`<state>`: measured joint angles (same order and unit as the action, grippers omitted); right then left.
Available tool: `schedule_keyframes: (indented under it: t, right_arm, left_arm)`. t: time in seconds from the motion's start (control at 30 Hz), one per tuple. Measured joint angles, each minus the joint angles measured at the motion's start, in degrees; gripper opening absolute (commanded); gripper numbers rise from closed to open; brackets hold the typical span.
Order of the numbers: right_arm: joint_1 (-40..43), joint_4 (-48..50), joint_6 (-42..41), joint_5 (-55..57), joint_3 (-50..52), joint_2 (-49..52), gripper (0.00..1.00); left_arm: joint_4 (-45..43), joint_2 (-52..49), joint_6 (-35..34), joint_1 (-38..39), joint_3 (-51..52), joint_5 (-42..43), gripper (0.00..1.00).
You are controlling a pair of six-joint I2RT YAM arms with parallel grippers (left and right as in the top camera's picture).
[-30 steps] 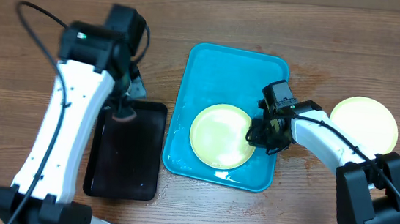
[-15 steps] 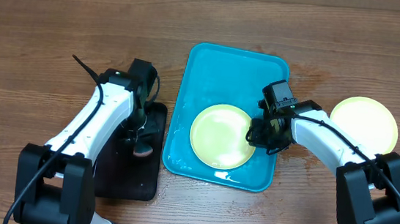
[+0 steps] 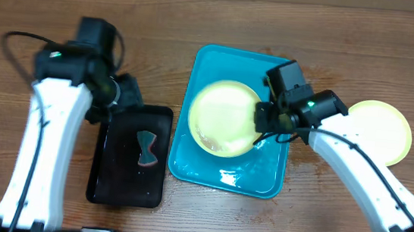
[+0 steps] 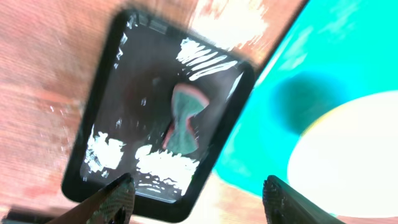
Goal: Clean dirty plates on tray and stack at the side
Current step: 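Lift the yellow plate with the right gripper and tilt it over the black tray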
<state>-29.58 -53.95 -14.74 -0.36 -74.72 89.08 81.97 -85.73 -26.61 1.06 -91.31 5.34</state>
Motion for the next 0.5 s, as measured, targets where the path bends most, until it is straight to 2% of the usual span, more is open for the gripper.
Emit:
schedule_keyframes:
  t: [0.1, 0.17, 0.27, 0.5]
  right_arm:
    - [-5.7, 2.0, 0.5, 3.6, -2.9, -1.1, 0.04]
    - [-12.1, 6.1, 0.9, 7.3, -3.3, -1.2, 0.04]
    - [-21.5, 10.8, 1.3, 13.6, -3.3, -0.5, 0.04]
    - [-34.4, 16.9, 1.3, 29.2, -3.3, 6.4, 0.04]
  left_arm:
    - [1.7, 4.3, 0.3, -2.7, -6.7, 1.1, 0.88]
    - [2.5, 7.8, 0.5, -5.0, -11.1, 1.5, 1.0]
    - [2.9, 12.7, 0.7, -7.0, -14.9, 1.7, 1.0]
    - [3.5, 19.9, 0.7, -7.2, -16.0, 1.7, 1.0]
